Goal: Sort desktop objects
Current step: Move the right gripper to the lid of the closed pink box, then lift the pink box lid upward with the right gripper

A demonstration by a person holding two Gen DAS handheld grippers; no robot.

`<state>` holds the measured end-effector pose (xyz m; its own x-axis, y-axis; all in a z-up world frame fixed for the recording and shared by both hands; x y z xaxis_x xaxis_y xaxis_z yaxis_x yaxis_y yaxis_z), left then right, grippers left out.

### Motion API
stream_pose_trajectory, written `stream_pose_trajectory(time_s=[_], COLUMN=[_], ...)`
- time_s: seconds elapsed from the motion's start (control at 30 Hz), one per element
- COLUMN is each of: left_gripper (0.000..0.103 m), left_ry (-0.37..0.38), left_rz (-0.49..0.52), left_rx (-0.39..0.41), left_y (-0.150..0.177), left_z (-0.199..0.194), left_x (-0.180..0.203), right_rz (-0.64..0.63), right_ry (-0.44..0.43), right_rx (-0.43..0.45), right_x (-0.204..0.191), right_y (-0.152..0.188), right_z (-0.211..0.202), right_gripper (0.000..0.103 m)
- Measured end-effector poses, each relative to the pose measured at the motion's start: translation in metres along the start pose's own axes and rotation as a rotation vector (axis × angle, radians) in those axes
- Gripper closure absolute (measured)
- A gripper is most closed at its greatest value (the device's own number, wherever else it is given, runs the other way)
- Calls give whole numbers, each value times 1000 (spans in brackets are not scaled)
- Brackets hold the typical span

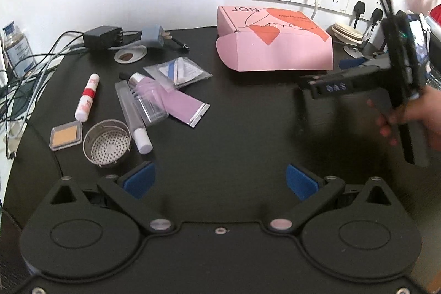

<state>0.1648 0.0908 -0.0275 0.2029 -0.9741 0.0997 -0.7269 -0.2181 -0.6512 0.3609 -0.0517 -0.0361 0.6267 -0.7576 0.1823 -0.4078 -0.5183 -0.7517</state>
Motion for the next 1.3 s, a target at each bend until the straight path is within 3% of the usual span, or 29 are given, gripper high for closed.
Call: stream_pose_trajectory(time_s=[0.57, 0.73, 1.03, 1.3], left_gripper=[0, 0, 0, 0], left_ry=[-24, -18, -26, -23], left_rz=[-39, -38, -46, -59], left_rx=[-7, -11, -23, -39], left_y=[2, 3, 10, 18], left_z=[3, 5, 8, 9], left_x=[-2, 0, -2, -3], right_rz=[-24, 47, -30, -9], right_ry=[79, 87, 161, 205], right_rx=[65, 50, 67, 232], right_x=[-8, 2, -4, -3], right_y=[-12, -7, -11, -25], right_z=[13, 11, 10, -20], right_gripper=[1, 1, 1, 1])
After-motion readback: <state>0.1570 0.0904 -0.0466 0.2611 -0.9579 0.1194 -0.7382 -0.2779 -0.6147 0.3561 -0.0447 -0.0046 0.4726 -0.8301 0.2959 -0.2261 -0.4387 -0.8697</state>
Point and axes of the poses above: each gripper's, at about its wrist camera, not at the fingertips, and z roughly the way its jaws point, x to its right, y to its underside, the point moved 6 cm from there along z, roughly the way its jaws point, and after that the axes turned 4 degrees about -z, right-handed, at the moved point
